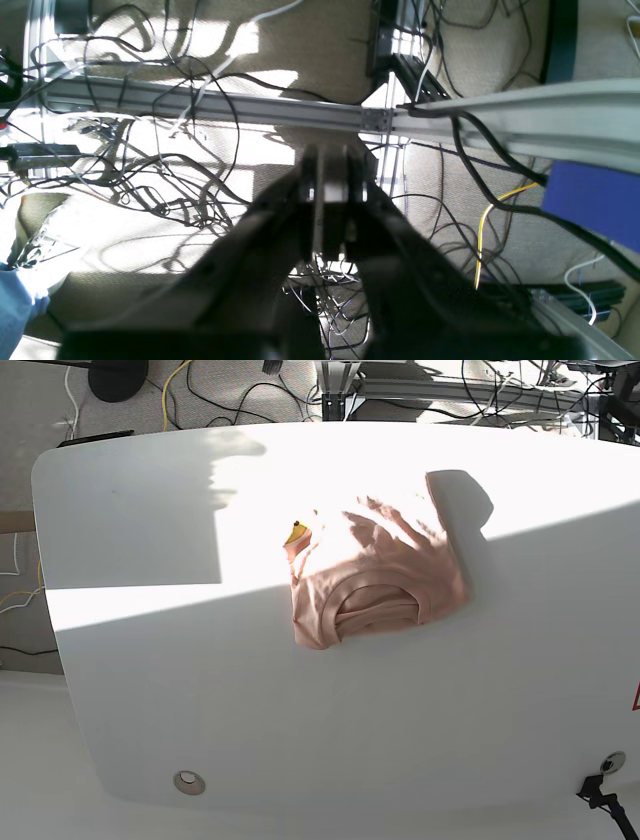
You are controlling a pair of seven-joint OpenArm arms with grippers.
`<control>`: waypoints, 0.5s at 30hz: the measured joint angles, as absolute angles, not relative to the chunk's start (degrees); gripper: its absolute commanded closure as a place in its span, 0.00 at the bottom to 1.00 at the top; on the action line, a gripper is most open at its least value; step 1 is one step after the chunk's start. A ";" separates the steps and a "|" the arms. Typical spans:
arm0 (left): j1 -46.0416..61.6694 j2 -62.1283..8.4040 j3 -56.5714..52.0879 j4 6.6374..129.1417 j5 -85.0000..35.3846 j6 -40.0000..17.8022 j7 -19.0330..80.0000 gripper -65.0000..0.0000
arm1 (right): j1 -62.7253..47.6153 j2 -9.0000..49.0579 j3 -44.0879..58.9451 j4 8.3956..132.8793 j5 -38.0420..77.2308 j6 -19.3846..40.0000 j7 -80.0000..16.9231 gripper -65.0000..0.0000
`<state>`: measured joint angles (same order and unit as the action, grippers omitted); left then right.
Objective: Fold the T-shirt properly
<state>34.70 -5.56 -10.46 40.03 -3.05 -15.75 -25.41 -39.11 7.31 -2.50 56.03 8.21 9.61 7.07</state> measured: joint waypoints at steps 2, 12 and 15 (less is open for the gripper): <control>31.73 -5.76 -10.48 35.14 -3.09 -15.88 -25.69 1.00 | -36.53 7.11 -2.90 53.15 8.19 9.67 6.79 1.00; 19.31 -6.98 -10.55 15.92 -0.45 -16.05 -25.47 1.00 | -26.48 6.66 -3.07 41.39 8.16 9.91 7.01 1.00; 16.86 -7.51 -10.55 11.86 -0.45 -15.44 -25.30 1.00 | -24.08 6.87 -3.05 38.98 8.16 9.91 7.05 1.00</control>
